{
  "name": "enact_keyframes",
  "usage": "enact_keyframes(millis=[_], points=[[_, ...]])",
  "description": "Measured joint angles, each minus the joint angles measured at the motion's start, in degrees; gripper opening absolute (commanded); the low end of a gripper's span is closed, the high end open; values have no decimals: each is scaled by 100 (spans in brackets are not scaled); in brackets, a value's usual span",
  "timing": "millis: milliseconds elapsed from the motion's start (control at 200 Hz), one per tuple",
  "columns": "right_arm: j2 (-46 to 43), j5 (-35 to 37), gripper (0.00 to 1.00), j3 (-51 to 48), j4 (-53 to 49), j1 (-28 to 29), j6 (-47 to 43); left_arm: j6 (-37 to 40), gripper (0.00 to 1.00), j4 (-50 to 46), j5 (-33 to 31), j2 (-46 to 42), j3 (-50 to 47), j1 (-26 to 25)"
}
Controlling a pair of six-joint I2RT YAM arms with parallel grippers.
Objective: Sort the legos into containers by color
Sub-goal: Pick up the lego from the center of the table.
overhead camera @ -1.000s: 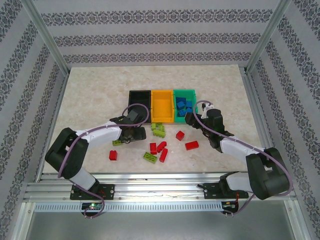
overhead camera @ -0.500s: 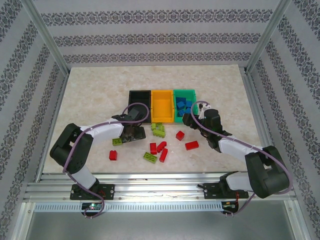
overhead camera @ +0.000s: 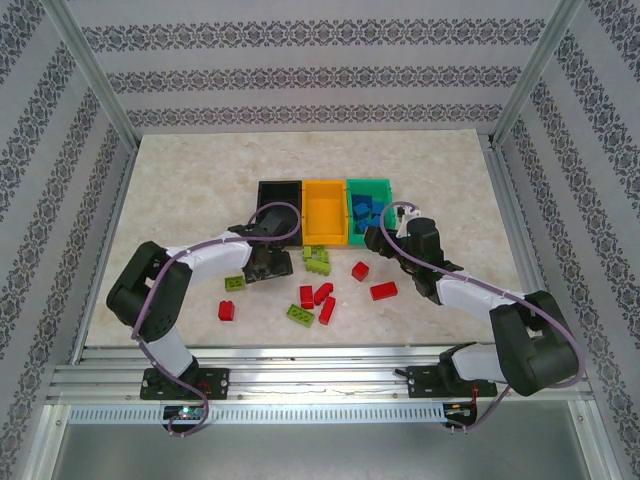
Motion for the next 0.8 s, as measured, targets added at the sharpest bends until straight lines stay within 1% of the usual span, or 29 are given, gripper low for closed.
enact_keyframes(millis=[130,200,285,330,370,565,600,615,635,799], points=[[15,0,64,17,2,0,0,-2,70,-153,-17,175,203,20],[33,0,64,26,-2,0,0,4,68,-286,-20,267,326,22],[35,2,64,26,0,0,2,28,61,-463,-35,376,466,31],[35,0,64,26,-2,0,2,48,53,-507,-44,382,474,33],[35,2,64,26,-2,0,2,76,49,-518,-48,380,474,37],[37,0,64,26,-2,0,4,179,47,-345,15,328,428,55],[37,0,64,26,-2,0,4,199,45,-234,33,295,391,52],[37,0,64,26,-2,0,4,210,42,-197,35,280,385,50],[39,0,64,26,-2,0,4,223,40,-146,46,264,378,35],[68,0,64,28,2,0,9,286,40,273,232,-24,345,-101]])
